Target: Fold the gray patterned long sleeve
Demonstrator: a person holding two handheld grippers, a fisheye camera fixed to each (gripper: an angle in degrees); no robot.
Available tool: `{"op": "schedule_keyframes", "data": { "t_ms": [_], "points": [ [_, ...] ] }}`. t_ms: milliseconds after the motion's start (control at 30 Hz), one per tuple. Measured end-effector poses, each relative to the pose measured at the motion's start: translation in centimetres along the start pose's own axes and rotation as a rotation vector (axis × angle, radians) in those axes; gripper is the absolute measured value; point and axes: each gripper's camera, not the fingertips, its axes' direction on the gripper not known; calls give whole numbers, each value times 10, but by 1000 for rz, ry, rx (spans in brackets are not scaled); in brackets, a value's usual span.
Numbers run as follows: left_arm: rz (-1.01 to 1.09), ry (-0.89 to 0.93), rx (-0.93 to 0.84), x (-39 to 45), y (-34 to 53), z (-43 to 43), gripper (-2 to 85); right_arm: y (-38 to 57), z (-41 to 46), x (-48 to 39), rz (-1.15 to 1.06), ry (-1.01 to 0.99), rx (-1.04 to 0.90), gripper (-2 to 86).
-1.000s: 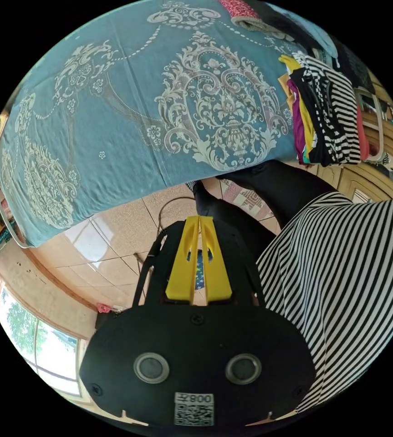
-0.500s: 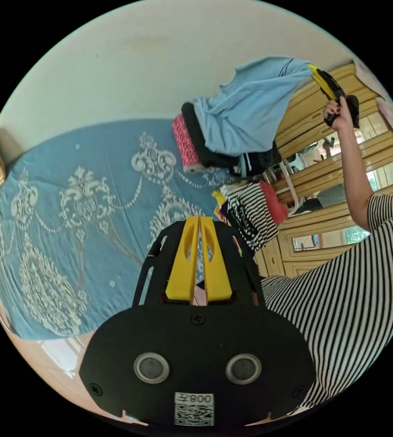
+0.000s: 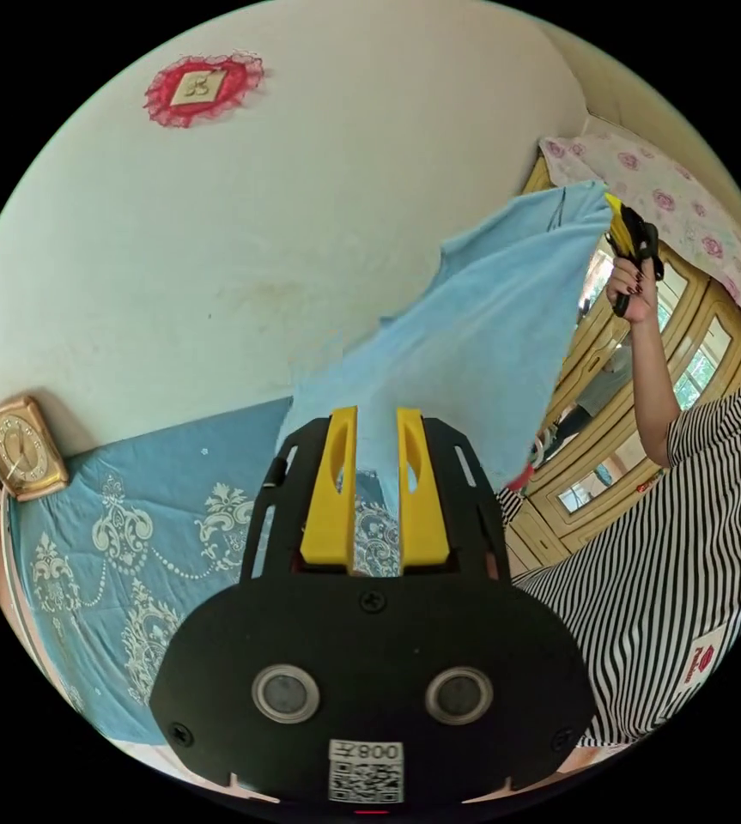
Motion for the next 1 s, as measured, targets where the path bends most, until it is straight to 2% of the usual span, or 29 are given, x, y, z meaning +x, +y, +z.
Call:
{"op": "schedule_keyframes", "data": {
  "t_ms": [167, 500, 800, 1000],
  "points": [
    [-39, 55, -29, -47, 30, -3, 80, -23, 26, -36, 18, -145, -21, 17],
    [-73, 250, -242, -114, 107, 85, 106, -86, 101, -133, -37, -388, -178, 17],
    [-137, 318, -100, -185, 133, 83, 118, -149, 88, -246, -256, -409, -216, 18],
    [-92, 385, -153, -210, 146, 97, 126, -167, 82, -285, -308, -377, -236, 20]
  ]
}}
